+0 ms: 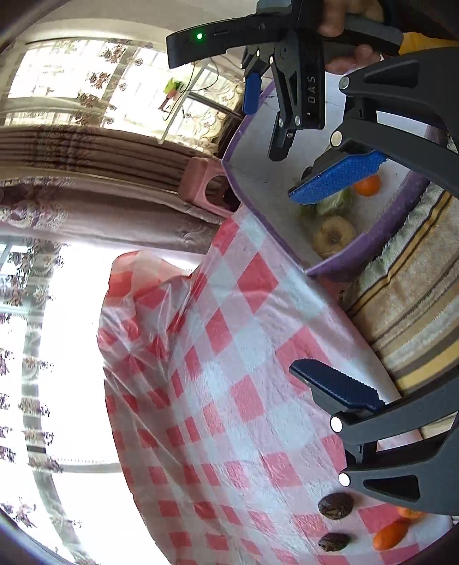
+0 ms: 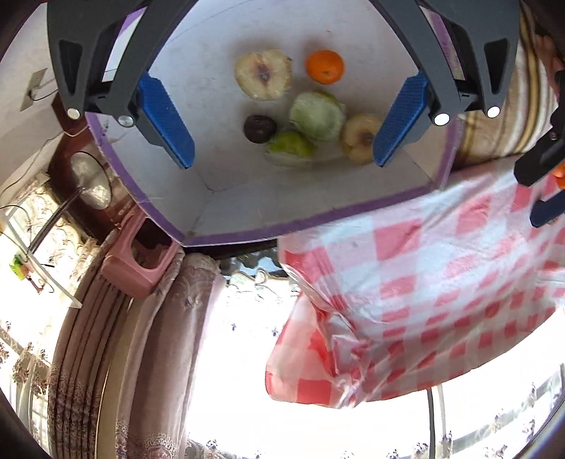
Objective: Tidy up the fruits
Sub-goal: 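Move both tools back over the remaining oranges on the tablecloth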
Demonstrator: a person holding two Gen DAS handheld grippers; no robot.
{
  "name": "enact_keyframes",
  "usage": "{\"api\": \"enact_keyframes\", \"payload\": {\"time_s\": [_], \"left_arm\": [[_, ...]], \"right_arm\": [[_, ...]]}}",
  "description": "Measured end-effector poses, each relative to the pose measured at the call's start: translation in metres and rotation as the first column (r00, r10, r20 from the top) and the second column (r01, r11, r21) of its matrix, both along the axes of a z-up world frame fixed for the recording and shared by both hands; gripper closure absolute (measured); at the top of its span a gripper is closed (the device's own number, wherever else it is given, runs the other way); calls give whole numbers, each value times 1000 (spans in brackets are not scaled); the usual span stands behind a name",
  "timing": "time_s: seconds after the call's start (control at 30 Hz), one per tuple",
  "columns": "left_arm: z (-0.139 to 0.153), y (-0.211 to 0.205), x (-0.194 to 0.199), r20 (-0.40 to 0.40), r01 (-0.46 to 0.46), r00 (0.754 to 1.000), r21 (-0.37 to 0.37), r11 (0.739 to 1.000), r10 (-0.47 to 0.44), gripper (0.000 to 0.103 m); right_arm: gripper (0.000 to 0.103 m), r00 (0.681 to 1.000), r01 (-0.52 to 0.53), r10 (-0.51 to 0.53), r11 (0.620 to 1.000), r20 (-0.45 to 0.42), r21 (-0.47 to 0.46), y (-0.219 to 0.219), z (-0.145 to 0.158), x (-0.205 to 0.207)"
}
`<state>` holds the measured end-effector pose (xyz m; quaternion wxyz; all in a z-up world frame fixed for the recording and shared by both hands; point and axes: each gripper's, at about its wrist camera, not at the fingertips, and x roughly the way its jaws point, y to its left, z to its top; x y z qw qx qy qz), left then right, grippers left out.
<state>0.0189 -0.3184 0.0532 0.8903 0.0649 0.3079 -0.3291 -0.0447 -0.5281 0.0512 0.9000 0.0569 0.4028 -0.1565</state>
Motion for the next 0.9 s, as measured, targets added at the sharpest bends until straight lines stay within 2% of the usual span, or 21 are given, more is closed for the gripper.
{"api": "enact_keyframes", "payload": {"time_s": [0.17,0.23,0.3,0.4,0.53,0.63,0.67,0.77,0.9], "left_arm": [[11,41,0,73,-148,987,57,987,144,13],[14,60,2,84,-193,979,52,980,188,7],[18,81,1,113,-243,965,47,969,236,5],[23,111,0,164,-310,940,52,949,298,4],[25,159,1,132,-304,943,-32,952,305,5],[25,196,3,56,-270,959,-110,957,277,5],[24,207,5,29,-275,960,-116,955,280,5],[16,228,9,-12,-302,953,-64,951,301,5],[1,252,10,-58,-318,947,-37,947,316,5]], "right_arm": [[2,999,-23,23,1000,45,-1,35,7,9],[2,999,-13,15,999,45,-44,49,5,12],[2,998,-14,18,997,55,-78,64,5,14],[2,997,-45,48,997,56,-63,87,5,20],[2,989,-126,128,991,69,-39,125,6,27],[2,973,-205,202,979,108,18,151,6,28],[2,967,-234,226,971,121,48,159,6,29],[2,948,-306,293,946,121,107,184,4,36],[2,911,-409,396,905,117,117,224,1,43]]}}
